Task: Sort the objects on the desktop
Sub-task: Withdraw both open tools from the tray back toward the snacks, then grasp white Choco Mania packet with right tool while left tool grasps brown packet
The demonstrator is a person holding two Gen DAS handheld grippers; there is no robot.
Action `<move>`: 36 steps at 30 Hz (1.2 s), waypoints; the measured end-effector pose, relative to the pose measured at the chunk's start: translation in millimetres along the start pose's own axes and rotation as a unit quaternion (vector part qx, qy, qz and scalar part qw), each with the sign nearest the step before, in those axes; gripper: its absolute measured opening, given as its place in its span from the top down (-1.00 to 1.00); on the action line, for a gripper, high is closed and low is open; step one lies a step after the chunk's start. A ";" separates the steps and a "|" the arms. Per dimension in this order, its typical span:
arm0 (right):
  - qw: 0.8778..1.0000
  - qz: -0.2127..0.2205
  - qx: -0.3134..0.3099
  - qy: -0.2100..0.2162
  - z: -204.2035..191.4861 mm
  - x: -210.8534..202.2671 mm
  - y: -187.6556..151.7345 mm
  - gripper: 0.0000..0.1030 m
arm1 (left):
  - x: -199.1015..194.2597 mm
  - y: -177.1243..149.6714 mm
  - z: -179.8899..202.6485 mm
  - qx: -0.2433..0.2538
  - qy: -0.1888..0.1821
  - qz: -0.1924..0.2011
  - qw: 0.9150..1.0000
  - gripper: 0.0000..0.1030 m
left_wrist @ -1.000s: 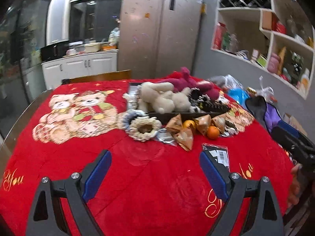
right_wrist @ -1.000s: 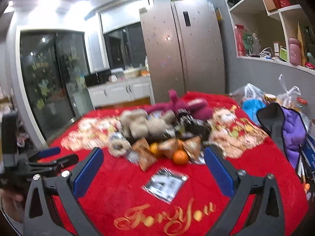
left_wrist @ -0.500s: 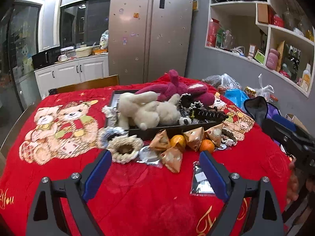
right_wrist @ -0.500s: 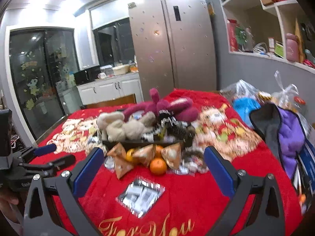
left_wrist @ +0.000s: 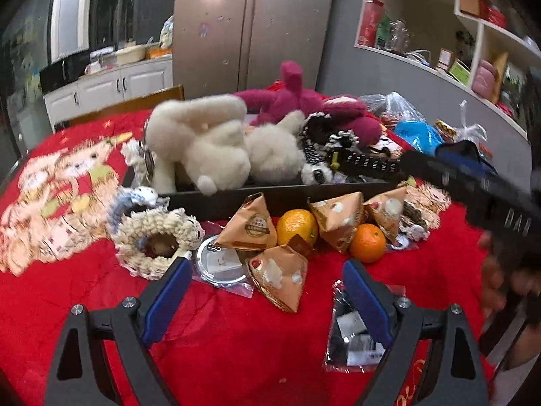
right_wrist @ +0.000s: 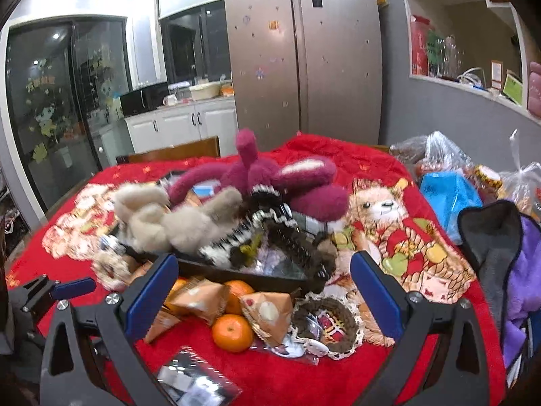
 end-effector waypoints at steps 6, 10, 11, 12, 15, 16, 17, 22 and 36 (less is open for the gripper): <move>0.999 -0.041 0.003 0.001 4.6 28.3 -27.2 -1.00 | 21.5 -3.9 -10.6 -0.004 0.027 -0.011 1.000 -0.80; 0.998 -0.058 0.006 0.000 5.4 38.6 -35.3 -1.00 | 37.7 -7.9 -13.6 -0.009 0.021 -0.037 0.999 -0.80; 0.998 -0.059 0.004 -0.005 5.3 41.0 -36.7 -1.00 | 39.4 -8.7 -13.7 -0.011 0.019 -0.042 0.999 -0.80; 0.998 -0.061 0.004 -0.005 4.3 43.1 -37.4 -0.99 | 40.7 -8.5 -14.6 -0.012 0.020 -0.043 0.999 -0.80; 0.997 -0.071 0.001 -0.004 0.7 49.3 -41.6 -0.94 | 41.0 -8.3 -17.9 -0.020 0.023 -0.042 0.999 -0.80; 0.997 -0.075 -0.004 -0.006 -1.1 51.5 -43.4 -0.90 | 41.5 -8.9 -18.7 -0.021 0.025 -0.043 0.999 -0.80; 0.997 -0.077 -0.006 -0.006 -2.4 52.7 -43.7 -0.86 | 42.3 -10.0 -19.3 -0.021 0.030 -0.047 0.998 -0.80; 0.996 -0.085 -0.015 -0.001 -7.3 56.8 -47.0 -0.68 | 52.4 -14.7 -15.4 0.002 0.070 -0.074 0.995 -1.00; 0.996 -0.077 -0.026 0.022 -23.0 42.8 -48.0 0.12 | 36.5 -7.5 -25.5 -0.028 0.067 -0.033 0.997 0.09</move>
Point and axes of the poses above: each gripper's, at about its wrist camera, not at the fingertips, and x roughly the way its jaws point, z to its right, y to its top, the point moved 6 cm from there along x, roughly the way its jaws point, and after that the axes turned 11 degrees about -y, right-handed, at the moved point
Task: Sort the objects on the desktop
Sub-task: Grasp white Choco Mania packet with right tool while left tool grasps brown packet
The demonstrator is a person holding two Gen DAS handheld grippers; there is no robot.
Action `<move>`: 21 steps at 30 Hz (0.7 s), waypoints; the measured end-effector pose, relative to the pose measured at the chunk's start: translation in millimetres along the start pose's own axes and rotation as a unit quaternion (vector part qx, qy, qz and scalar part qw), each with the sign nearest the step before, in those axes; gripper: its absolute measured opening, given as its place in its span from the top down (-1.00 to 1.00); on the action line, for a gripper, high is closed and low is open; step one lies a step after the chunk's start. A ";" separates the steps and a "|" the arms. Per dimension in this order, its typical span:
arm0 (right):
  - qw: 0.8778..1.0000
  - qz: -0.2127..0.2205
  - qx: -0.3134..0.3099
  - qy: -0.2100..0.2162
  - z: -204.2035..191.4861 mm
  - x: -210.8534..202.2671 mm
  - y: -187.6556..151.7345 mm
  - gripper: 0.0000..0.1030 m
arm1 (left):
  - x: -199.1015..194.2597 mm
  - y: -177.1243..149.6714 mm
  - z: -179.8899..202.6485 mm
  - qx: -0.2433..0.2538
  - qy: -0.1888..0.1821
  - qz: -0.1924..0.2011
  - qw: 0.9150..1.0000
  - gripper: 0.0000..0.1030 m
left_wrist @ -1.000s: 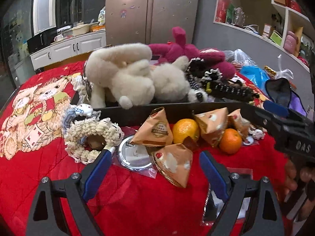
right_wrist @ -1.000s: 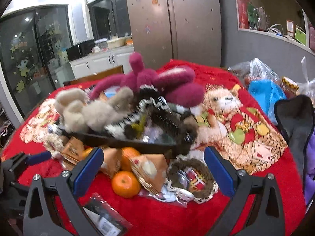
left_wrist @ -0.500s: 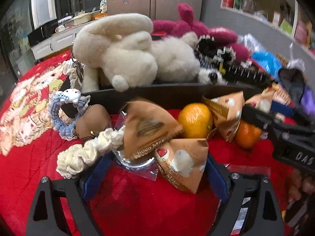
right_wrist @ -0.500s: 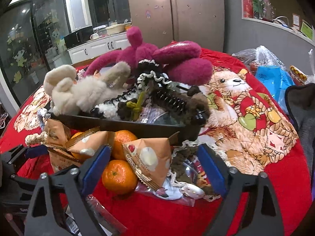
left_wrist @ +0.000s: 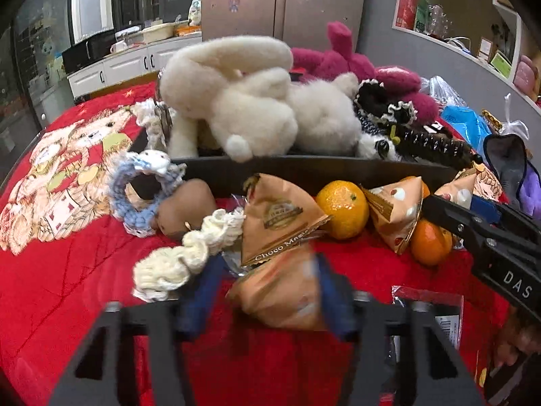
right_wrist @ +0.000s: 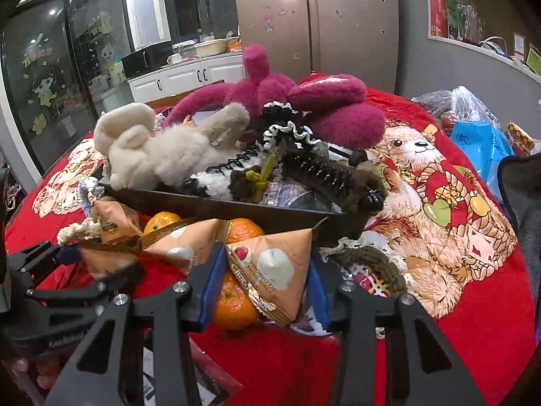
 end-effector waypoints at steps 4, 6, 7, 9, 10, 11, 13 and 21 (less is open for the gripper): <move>1.000 0.010 0.005 -0.001 1.3 -11.1 -0.7 0.12 | -5.5 -2.3 -0.1 0.009 -0.015 0.001 1.000 0.22; 1.000 0.015 0.007 0.003 1.7 -17.1 -0.7 0.12 | -8.4 -4.5 0.6 0.013 -0.022 0.002 1.000 0.23; 1.000 0.019 0.008 0.003 2.2 -19.2 -0.2 0.12 | -10.1 -5.7 1.1 0.013 -0.027 0.003 1.000 0.23; 1.000 0.024 0.007 0.002 2.1 -23.6 -0.3 0.12 | -13.6 -6.1 1.1 0.013 -0.034 0.008 0.999 0.23; 1.000 0.028 0.006 0.003 1.5 -26.2 -0.3 0.12 | -15.8 -7.3 2.2 0.014 -0.035 0.010 0.999 0.23; 0.999 0.031 0.008 0.003 1.6 -27.8 -0.4 0.12 | -17.0 -7.2 3.9 0.016 -0.035 0.013 0.999 0.23; 0.999 0.034 0.006 0.006 -0.5 -31.3 -1.0 0.12 | -20.9 -5.9 6.8 0.021 -0.037 0.020 0.999 0.23; 0.998 0.064 0.017 0.004 -2.6 -47.7 4.3 0.12 | -34.7 -0.4 2.6 0.015 -0.041 0.039 0.998 0.23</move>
Point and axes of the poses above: each gripper's, at about its wrist camera, not at the fingertips, and x roughly the way its jaws point, z to its right, y to its top, the point moved 6 cm from there along x, roughly the way its jaws point, and after that the axes turned 11 degrees about -y, right-handed, at the moved point
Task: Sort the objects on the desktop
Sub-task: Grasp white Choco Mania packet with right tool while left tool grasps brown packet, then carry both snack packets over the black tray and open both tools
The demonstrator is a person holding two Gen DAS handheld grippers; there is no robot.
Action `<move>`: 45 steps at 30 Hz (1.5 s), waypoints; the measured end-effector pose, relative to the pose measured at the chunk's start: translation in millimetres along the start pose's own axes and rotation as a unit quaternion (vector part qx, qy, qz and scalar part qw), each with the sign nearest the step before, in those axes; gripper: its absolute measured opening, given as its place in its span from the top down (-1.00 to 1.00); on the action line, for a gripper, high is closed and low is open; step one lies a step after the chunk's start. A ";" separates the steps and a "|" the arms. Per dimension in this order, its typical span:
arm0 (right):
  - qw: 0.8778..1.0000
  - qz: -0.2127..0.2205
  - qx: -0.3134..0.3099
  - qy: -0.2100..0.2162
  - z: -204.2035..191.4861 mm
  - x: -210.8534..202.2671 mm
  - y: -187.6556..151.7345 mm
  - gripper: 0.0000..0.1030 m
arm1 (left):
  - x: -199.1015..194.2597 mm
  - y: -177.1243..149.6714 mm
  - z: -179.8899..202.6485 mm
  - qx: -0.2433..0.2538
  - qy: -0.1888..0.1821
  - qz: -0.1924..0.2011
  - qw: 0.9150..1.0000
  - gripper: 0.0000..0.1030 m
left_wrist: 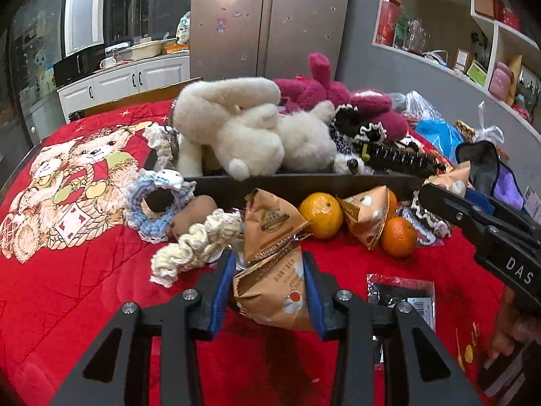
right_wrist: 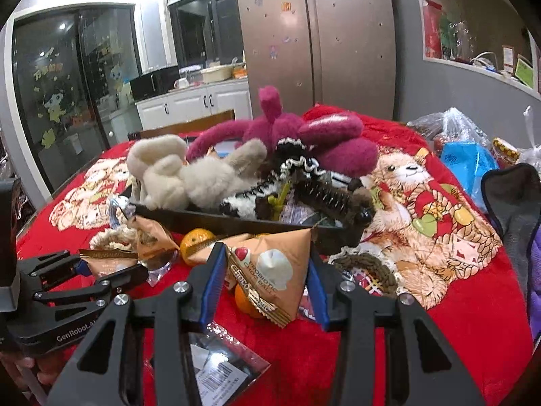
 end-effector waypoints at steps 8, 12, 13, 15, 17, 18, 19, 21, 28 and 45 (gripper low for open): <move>1.000 0.006 0.008 0.014 -13.4 -9.5 7.6 0.12 | -22.9 20.3 4.5 0.014 0.003 0.036 0.999 0.23; 1.000 0.019 0.019 0.010 -15.3 -20.7 20.0 0.12 | -36.1 39.0 3.0 -0.006 -0.015 0.049 0.999 0.23; 1.000 0.019 0.022 0.012 -15.5 -23.0 22.8 0.12 | -39.8 44.5 3.2 -0.005 -0.015 0.051 0.999 0.23; 0.999 0.018 0.027 0.014 -15.8 -27.3 29.2 0.12 | -45.2 53.7 3.9 0.001 -0.005 0.055 0.998 0.23; 0.999 0.016 0.025 0.017 -19.6 -30.2 34.4 0.12 | -51.4 63.6 2.6 -0.001 -0.002 0.056 0.998 0.23; 0.999 0.019 0.030 0.019 -20.9 -32.9 36.9 0.12 | -53.8 67.5 2.7 -0.003 0.000 0.055 0.998 0.23; 0.999 0.018 0.030 0.025 -24.0 -35.1 39.7 0.12 | -56.2 71.6 2.1 -0.003 0.003 0.055 0.998 0.23; 0.999 0.021 0.029 0.025 -27.8 -38.6 45.4 0.12 | -59.2 76.5 1.5 0.001 0.011 0.054 0.998 0.23; 1.000 0.027 0.002 0.016 -48.5 -48.2 60.0 0.12 | -64.5 83.5 4.7 0.011 0.017 0.049 0.999 0.23; 1.000 0.022 -0.018 0.013 -61.1 -32.6 95.8 0.12 | -52.7 120.4 -1.1 0.028 0.020 0.043 0.998 0.23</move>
Point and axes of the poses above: each gripper's, at about its wrist camera, not at the fingertips, and x roughly the way its jaws point, z to its right, y to its top, the point moved 6 cm from there along x, roughly the way its jaws point, and after that the axes turned 11 degrees about -y, right-handed, at the moved point
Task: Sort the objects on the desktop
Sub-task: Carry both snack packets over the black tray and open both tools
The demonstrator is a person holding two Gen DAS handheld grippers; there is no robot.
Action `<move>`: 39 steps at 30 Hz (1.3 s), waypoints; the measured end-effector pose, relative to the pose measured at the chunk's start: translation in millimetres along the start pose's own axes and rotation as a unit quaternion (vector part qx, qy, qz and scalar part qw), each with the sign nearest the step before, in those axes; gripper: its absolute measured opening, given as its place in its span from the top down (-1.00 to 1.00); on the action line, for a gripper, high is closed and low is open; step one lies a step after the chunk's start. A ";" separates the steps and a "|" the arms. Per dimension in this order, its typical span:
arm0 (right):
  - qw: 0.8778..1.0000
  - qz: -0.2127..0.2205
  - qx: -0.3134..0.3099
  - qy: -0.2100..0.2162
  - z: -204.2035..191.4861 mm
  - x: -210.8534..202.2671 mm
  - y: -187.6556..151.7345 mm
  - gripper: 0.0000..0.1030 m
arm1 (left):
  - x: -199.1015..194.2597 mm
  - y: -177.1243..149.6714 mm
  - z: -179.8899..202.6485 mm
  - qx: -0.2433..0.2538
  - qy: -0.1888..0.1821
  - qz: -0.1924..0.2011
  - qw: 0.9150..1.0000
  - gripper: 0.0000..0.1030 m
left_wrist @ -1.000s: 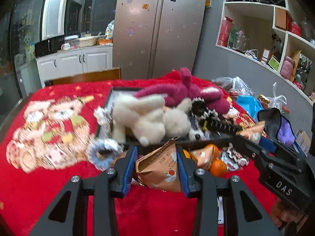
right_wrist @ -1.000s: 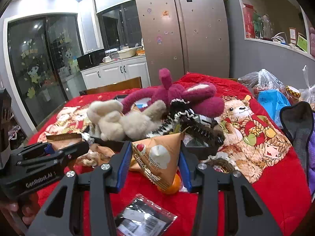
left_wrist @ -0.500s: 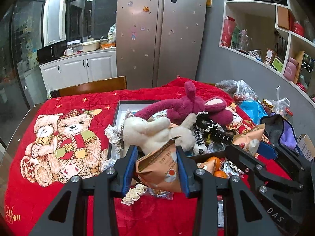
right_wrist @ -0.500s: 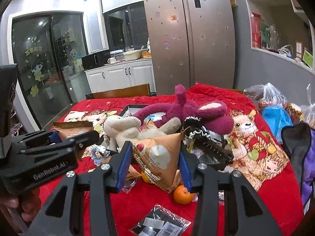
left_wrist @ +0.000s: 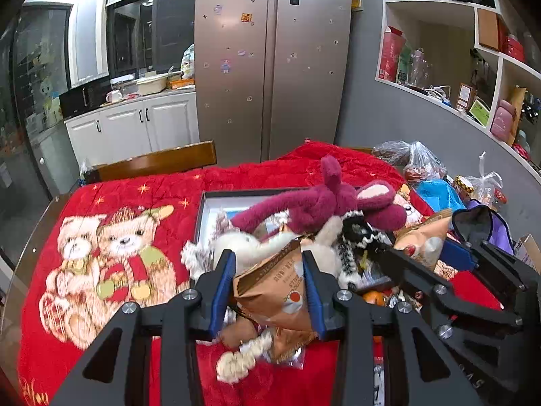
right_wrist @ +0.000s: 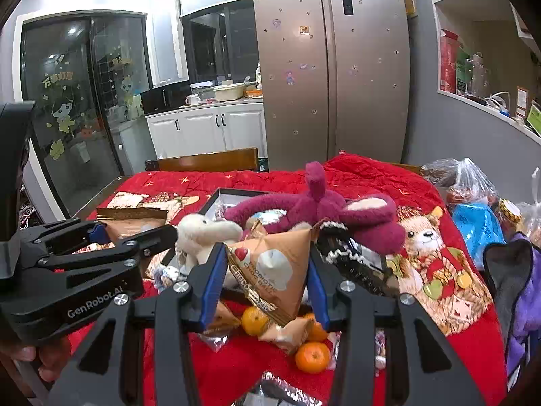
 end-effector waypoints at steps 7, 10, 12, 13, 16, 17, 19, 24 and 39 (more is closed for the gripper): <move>1.000 -0.010 0.005 0.002 -0.8 41.6 28.0 0.12 | 31.0 31.0 -22.8 -0.006 0.004 0.001 1.000 0.23; 1.000 -0.013 0.000 -0.008 0.5 66.3 42.2 0.11 | 49.4 44.1 -35.5 -0.005 0.015 0.005 1.000 0.23; 1.000 -0.015 0.003 -0.007 2.6 80.6 49.2 0.12 | 64.0 48.5 -43.3 0.001 0.026 0.004 1.000 0.23; 1.000 -0.017 0.007 -0.006 4.6 87.1 51.6 0.12 | 69.2 48.8 -46.6 -0.001 0.027 0.005 1.000 0.23; 1.000 -0.020 0.012 -0.008 10.4 107.2 54.3 0.11 | 85.6 45.2 -56.6 -0.019 0.013 0.004 1.000 0.23; 1.000 -0.024 0.008 -0.009 10.9 112.4 53.2 0.11 | 90.8 44.8 -58.5 -0.021 0.011 0.000 1.000 0.23; 0.999 -0.028 0.013 -0.010 12.6 121.5 50.1 0.11 | 100.4 45.5 -58.5 -0.015 0.015 -0.008 1.000 0.23; 0.999 -0.053 0.001 -0.011 7.9 143.7 36.0 0.11 | 116.0 36.5 -55.4 -0.016 0.008 -0.026 0.999 0.23; 0.998 -0.057 0.011 0.000 7.2 143.7 27.2 0.11 | 122.2 28.9 -60.1 -0.014 0.016 -0.041 0.999 0.23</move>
Point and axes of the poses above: each gripper's, at about its wrist camera, not at the fingertips, and x roughly the way its jaws point, z to its right, y to its top, the point moved 6 cm from there along x, roughly the way its jaws point, and after that the axes turned 11 degrees about -y, right-handed, at the moved point
